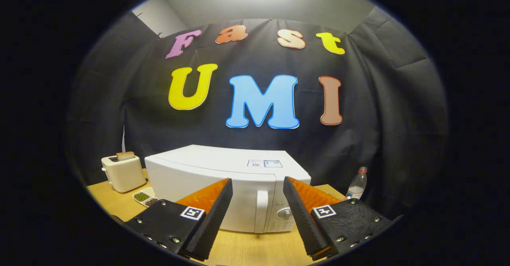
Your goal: Open the microwave, put the food inside, and close the microwave door.
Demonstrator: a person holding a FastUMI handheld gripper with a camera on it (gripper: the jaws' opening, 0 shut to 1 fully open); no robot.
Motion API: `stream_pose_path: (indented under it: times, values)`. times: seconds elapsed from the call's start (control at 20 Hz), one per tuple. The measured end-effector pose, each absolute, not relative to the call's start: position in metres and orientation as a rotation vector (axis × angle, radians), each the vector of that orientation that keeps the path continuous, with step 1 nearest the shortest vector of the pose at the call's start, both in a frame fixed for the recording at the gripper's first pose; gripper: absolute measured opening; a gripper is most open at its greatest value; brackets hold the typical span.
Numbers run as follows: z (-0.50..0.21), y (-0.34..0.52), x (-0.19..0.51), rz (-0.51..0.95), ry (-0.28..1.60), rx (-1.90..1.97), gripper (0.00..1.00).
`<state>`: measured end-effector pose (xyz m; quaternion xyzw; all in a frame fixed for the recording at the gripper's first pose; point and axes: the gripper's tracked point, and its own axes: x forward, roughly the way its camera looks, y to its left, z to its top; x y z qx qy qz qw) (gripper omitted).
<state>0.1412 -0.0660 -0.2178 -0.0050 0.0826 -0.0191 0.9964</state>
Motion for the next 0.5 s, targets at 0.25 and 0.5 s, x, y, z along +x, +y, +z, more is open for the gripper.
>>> stream_pose_path:
  times: [0.25, 0.5]
  values:
    - [-0.275, -0.076, 0.172, -0.023, 0.228, -0.025, 0.84]
    - [-0.318, -0.079, 0.188, -0.002, 0.266, -0.042, 0.84]
